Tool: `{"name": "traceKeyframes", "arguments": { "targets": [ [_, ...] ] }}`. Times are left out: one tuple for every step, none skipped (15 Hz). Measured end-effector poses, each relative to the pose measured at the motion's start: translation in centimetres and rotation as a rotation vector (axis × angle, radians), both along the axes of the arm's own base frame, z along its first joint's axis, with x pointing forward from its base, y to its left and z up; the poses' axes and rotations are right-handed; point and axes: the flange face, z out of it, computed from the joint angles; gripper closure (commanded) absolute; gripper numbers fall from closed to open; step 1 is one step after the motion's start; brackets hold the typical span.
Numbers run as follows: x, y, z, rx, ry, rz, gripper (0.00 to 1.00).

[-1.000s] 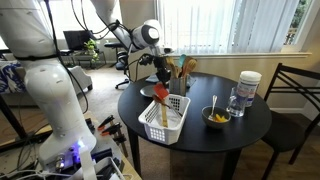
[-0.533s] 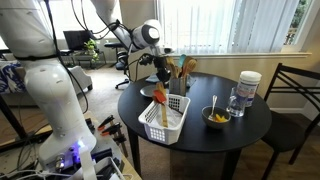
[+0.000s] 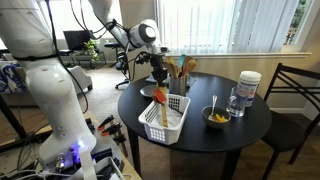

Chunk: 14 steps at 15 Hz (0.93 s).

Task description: Pick up the orange spatula and put it in the silver utensil holder

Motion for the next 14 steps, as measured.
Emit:
{"name": "traceKeyframes", "arguments": {
  "targets": [
    [-0.2, 0.8, 0.1, -0.001, 0.002, 0.025, 0.24],
    [-0.4, 1.6, 0.3, -0.002, 0.003, 0.05, 0.17],
    [-0.7, 2.4, 0.4, -0.003, 0.004, 0.072, 0.12],
    [-0.9, 3.1, 0.5, -0.005, 0.007, 0.094, 0.06],
    [-1.2, 3.7, 0.6, -0.009, 0.014, 0.114, 0.02],
    [-1.5, 4.2, 0.6, -0.013, 0.025, 0.132, 0.0],
    [-1.7, 4.6, 0.5, -0.022, 0.044, 0.144, 0.0],
    [-2.0, 4.8, 0.4, -0.032, 0.064, 0.149, 0.0],
    [-2.2, 4.9, 0.3, -0.042, 0.08, 0.152, 0.0],
    [-2.4, 4.9, 0.2, -0.051, 0.096, 0.153, 0.0],
    [-2.6, 4.9, 0.1, -0.058, 0.11, 0.153, 0.0],
    [-2.7, 4.8, 0.1, -0.066, 0.12, 0.154, 0.0],
    [-2.7, 4.6, 0.0, -0.073, 0.125, 0.158, 0.0],
    [-2.7, 4.5, 0.0, -0.076, 0.128, 0.165, 0.0]
  ]
}}
